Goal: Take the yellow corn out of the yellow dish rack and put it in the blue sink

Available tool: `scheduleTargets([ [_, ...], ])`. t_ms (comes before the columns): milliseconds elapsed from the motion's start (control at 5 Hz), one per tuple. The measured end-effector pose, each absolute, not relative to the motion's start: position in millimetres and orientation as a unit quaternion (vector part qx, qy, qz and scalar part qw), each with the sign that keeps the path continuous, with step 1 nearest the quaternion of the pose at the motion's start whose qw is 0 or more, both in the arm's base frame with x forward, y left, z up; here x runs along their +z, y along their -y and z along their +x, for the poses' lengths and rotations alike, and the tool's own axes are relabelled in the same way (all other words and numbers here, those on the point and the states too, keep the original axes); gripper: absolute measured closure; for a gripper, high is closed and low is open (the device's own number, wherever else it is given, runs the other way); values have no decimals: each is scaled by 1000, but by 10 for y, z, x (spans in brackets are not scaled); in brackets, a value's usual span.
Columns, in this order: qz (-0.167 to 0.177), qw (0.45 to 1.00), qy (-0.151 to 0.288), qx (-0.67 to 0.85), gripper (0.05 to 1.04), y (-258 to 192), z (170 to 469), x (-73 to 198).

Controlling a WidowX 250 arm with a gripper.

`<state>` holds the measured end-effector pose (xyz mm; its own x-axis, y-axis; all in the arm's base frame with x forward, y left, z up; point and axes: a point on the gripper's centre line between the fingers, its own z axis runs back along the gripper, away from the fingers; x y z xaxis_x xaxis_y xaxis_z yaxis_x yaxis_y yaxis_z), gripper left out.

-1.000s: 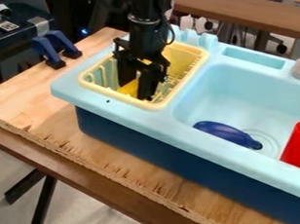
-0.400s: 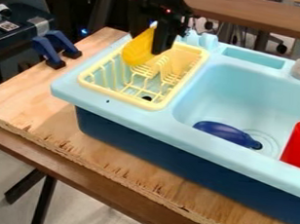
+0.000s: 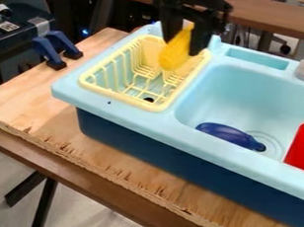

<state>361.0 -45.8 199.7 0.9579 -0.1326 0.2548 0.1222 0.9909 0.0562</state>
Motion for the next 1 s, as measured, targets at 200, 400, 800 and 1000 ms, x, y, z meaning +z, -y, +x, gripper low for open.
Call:
scheduleTargets([
  [200,-28,991,121,-43,440,765,3718,1872],
  [400,-49,991,116,-36,440,910,3742,1783],
  [800,-57,995,67,-36,440,886,3795,1425],
  [1000,-55,997,36,-46,441,845,3883,1205],
])
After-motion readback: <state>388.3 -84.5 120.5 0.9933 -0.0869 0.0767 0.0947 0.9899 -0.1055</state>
